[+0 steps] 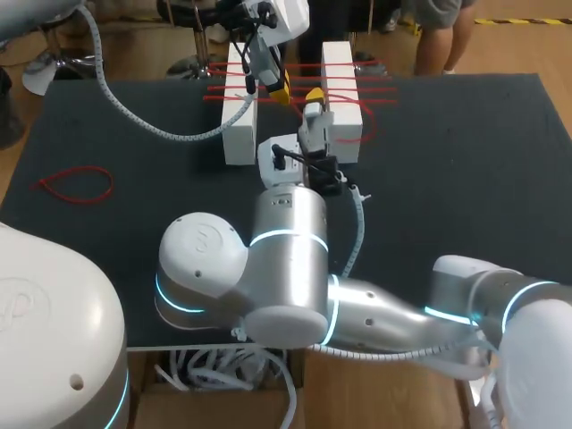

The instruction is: Grab the tape and strap the tape.

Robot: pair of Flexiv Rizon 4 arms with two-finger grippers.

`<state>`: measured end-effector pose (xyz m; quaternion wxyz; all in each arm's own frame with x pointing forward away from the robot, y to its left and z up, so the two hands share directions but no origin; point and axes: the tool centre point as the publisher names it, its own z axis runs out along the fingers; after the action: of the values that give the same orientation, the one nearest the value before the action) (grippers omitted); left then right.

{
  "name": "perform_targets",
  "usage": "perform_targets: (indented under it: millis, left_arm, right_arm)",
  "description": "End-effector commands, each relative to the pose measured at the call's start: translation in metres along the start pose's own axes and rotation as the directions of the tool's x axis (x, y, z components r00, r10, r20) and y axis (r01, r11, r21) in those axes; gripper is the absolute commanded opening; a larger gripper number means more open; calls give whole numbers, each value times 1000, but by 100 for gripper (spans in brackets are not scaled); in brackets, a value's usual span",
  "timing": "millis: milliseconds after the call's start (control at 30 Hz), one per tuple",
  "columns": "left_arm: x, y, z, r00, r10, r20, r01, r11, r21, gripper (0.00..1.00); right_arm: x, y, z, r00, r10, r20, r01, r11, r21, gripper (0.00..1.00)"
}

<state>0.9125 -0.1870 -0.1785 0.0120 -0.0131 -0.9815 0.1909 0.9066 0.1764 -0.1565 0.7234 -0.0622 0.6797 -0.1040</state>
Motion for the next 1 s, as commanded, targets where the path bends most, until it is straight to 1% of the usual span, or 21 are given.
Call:
perform_targets:
  millis: [33,267,533,1000]
  left_arm:
    - [0,-2,-1,1000,-1,0,1,1000,-4,0]
    - [0,-2,-1,1000,-1,0,1,1000,-4,0]
    - [0,-2,-1,1000,-1,0,1,1000,-4,0]
    - [0,-2,-1,1000,-1,0,1,1000,-4,0]
  right_arm:
    - [-6,7,0,1000,6,-17,-6,1000,7,0]
    - [-13,6,0,998,46,-36,-46,999,-3,0]
    - [-18,1,1,997,68,-47,-68,998,-9,0]
    - [-18,-4,-2,996,77,-47,-78,997,-27,0]
